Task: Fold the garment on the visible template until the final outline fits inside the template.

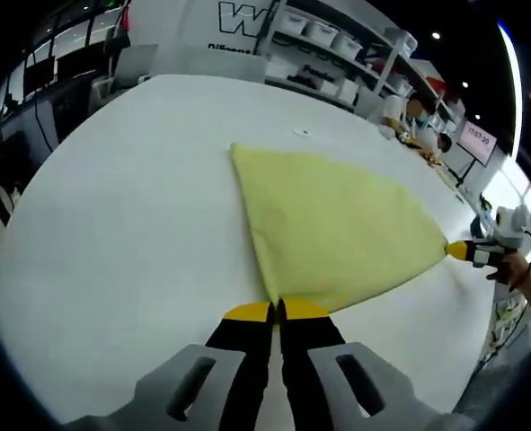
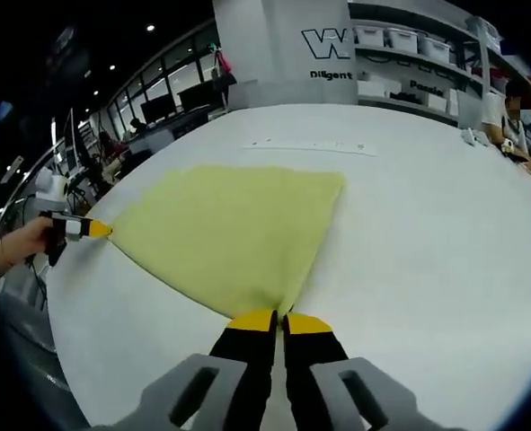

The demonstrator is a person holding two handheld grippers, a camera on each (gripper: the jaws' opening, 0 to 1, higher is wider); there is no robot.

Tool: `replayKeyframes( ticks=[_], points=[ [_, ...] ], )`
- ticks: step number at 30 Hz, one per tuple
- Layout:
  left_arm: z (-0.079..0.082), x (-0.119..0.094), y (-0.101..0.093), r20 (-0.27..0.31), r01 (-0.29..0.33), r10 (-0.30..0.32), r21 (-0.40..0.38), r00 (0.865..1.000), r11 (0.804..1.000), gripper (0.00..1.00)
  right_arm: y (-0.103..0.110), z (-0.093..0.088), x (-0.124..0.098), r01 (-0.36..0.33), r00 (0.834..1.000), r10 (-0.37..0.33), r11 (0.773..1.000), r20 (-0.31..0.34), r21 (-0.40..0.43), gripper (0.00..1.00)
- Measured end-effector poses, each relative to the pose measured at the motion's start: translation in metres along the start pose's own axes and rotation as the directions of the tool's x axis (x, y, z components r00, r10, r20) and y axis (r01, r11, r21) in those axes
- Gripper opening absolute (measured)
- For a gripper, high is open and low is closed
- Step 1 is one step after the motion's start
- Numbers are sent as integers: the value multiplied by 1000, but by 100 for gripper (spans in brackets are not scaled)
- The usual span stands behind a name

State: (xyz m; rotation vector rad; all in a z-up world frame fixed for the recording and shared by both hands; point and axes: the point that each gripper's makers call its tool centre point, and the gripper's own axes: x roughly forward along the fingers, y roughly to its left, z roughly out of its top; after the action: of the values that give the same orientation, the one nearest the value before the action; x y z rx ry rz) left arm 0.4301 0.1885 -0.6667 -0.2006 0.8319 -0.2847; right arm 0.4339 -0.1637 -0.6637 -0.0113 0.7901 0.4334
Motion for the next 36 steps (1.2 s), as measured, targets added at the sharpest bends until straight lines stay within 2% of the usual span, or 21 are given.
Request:
replayKeyframes(
  ticks=[8, 16, 22, 36],
  points=[
    [-5, -3, -2, -14, -15, 15, -2, 1000, 1000, 2, 4, -3, -2, 5, 1000, -6, 999, -18, -49, 0],
    [-9, -7, 4, -40, -31, 32, 14, 999, 999, 2, 8, -8, -4, -11, 999, 10, 999, -31, -39, 0],
    [-24, -20, 6, -50, -39, 41, 38, 998, 998, 2, 21, -20, -15, -25, 998, 21, 997, -57, -69, 0],
    [-60, -52, 9, -81, -42, 45, 39, 996, 998, 2, 49, -51, -40, -52, 996, 45, 994, -81, -92, 0]
  ],
)
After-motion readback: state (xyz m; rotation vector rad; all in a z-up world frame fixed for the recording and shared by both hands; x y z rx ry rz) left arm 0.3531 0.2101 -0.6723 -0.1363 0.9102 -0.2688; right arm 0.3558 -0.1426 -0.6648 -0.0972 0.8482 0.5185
